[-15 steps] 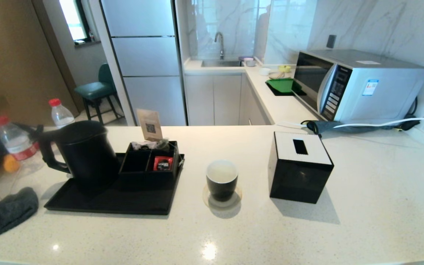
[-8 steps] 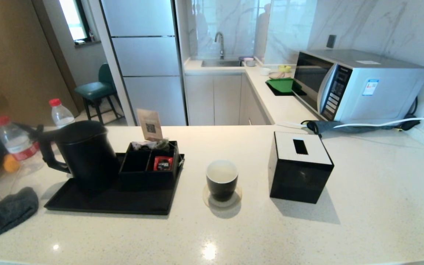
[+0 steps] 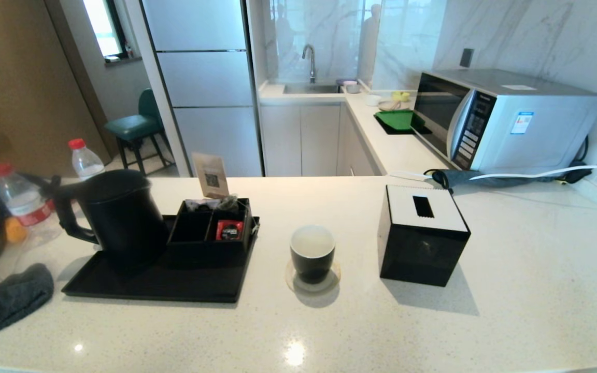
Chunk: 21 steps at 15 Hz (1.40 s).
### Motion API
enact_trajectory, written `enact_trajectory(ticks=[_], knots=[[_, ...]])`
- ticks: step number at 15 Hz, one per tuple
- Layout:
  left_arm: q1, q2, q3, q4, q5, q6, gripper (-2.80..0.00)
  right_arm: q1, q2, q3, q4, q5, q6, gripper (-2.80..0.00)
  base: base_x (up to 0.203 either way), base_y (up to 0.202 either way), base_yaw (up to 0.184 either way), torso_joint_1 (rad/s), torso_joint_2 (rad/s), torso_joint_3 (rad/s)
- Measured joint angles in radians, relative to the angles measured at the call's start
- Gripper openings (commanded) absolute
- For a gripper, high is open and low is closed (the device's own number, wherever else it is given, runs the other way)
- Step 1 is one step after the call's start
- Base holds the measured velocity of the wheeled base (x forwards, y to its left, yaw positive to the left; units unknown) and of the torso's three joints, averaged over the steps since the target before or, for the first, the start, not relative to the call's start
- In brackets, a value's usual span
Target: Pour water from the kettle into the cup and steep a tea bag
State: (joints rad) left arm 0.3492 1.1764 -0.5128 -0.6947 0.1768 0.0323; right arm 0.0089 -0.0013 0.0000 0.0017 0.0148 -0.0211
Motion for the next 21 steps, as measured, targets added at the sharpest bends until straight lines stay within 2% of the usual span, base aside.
enact_trajectory(ticks=[4, 6, 7, 10, 13, 17, 21], knots=[[0.125, 0.200, 0.075, -0.268, -0.199, 0.082, -2.80, 0.000, 0.000, 0.000, 0.000, 0.000, 0.000, -2.80, 0.000, 0.000, 0.000, 0.000, 0.00, 0.000], [0.138, 0.271, 0.137, -0.362, -0.236, 0.105, -2.80, 0.000, 0.000, 0.000, 0.000, 0.000, 0.000, -2.80, 0.000, 0.000, 0.000, 0.000, 0.00, 0.000], [0.141, 0.314, 0.170, -0.421, -0.241, 0.114, 0.00, 0.000, 0.000, 0.000, 0.000, 0.000, 0.000, -2.80, 0.000, 0.000, 0.000, 0.000, 0.00, 0.000], [0.142, 0.456, 0.243, -0.611, -0.244, 0.129, 0.00, 0.000, 0.000, 0.000, 0.000, 0.000, 0.000, -2.80, 0.000, 0.000, 0.000, 0.000, 0.00, 0.000], [0.144, 0.615, 0.267, -0.802, -0.245, 0.135, 0.00, 0.000, 0.000, 0.000, 0.000, 0.000, 0.000, -2.80, 0.000, 0.000, 0.000, 0.000, 0.00, 0.000], [0.162, 0.765, 0.213, -0.827, -0.249, 0.137, 0.00, 0.000, 0.000, 0.000, 0.000, 0.000, 0.000, -2.80, 0.000, 0.000, 0.000, 0.000, 0.00, 0.000], [0.202, 0.869, 0.105, -0.827, -0.329, 0.139, 0.00, 0.000, 0.000, 0.000, 0.000, 0.000, 0.000, -2.80, 0.000, 0.000, 0.000, 0.000, 0.00, 0.000]])
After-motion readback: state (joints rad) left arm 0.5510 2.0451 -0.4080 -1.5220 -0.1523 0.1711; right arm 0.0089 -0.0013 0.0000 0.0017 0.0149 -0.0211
